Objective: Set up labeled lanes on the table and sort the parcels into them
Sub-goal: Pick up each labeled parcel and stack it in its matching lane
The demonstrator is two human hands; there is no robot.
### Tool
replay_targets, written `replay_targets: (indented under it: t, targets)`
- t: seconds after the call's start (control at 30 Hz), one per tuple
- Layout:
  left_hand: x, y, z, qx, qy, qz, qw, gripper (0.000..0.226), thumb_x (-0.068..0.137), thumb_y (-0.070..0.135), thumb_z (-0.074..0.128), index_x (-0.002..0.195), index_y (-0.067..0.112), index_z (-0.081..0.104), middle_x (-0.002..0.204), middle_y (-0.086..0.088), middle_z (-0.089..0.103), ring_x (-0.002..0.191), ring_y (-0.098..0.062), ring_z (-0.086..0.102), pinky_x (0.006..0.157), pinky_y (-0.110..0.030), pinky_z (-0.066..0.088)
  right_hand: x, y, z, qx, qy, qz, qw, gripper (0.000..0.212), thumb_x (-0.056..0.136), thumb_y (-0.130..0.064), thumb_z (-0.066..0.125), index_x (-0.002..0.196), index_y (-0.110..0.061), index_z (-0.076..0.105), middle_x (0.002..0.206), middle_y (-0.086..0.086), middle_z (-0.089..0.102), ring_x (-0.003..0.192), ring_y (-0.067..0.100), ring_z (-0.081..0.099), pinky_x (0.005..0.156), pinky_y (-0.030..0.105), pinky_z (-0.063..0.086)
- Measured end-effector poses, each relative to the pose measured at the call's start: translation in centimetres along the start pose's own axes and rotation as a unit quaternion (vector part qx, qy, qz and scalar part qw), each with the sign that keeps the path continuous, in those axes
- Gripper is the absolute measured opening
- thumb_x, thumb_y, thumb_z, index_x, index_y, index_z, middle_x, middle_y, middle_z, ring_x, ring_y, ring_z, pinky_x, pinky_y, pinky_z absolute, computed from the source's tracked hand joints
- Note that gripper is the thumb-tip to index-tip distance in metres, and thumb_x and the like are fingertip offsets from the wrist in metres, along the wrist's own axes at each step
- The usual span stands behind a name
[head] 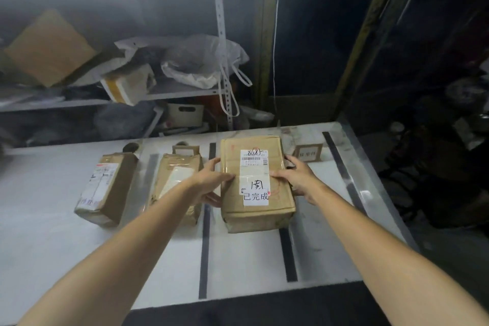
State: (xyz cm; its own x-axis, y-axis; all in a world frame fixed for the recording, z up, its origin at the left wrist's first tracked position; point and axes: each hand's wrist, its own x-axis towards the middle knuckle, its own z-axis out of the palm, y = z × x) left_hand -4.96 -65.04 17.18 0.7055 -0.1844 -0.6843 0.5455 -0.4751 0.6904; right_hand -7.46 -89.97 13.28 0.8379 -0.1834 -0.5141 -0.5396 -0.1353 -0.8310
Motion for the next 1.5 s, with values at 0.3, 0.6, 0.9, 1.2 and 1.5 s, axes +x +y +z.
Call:
replay_targets:
  t: [0.3,0.6,0.9,1.2,1.5]
  targets:
    - [2.8,-1.0,2.0,0.017,0.032,-0.041,0.999,0.075,0.096,0.036,0.064,0.153,0.041,0.016,0.120,-0.011,0.062,0.099,-0.039,0.068,0.081,-0.057,0.060,2.0,1.6,0.7,-0.021,-0.019,0.013,1.000,0.081,0.080,-0.021,0.082,0.149,-0.021,0.038,0.106,-0.004,0.065,0.088,0.007,0.064,0.066,0.024,0.050]
    - [7.4,-1.5,2.0,0.028,0.036,-0.065,0.997,0.066,0.098,0.028,0.061,0.148,0.040,0.021,0.127,-0.014,0.060,0.111,-0.039,0.061,0.090,-0.062,0.054,6.0,3.0,2.6,-0.008,0.006,0.029,1.000,0.083,0.078,-0.027,0.083,0.148,-0.026,0.038,0.120,0.002,0.067,0.101,0.018,0.068,0.088,0.037,0.057]
    - [11.9,-1.7,1.6,0.030,0.028,-0.082,0.996,0.062,0.098,0.024,0.061,0.148,0.033,0.024,0.131,-0.011,0.056,0.116,-0.039,0.057,0.091,-0.065,0.051,9.6,3.3,3.7,-0.002,0.014,0.051,0.999,0.078,0.079,-0.020,0.081,0.145,-0.022,0.040,0.122,0.003,0.065,0.100,0.019,0.069,0.084,0.036,0.059]
    - [14.8,-1.0,0.2,0.007,0.026,-0.083,0.996,0.071,0.097,0.022,0.064,0.151,0.032,0.019,0.130,-0.014,0.057,0.112,-0.039,0.059,0.088,-0.061,0.054,13.0,2.5,4.1,-0.020,0.013,0.054,0.998,0.074,0.082,-0.014,0.079,0.145,-0.017,0.041,0.132,0.003,0.060,0.102,0.014,0.062,0.064,0.018,0.045]
    - [16.4,0.3,-0.7,0.024,0.033,-0.080,0.996,0.069,0.097,0.025,0.065,0.150,0.031,0.020,0.131,-0.015,0.057,0.112,-0.040,0.061,0.080,-0.059,0.057,15.5,1.4,4.1,-0.033,0.016,0.064,0.997,0.079,0.083,-0.015,0.079,0.150,-0.016,0.037,0.129,0.004,0.063,0.090,0.007,0.062,0.064,0.020,0.045]
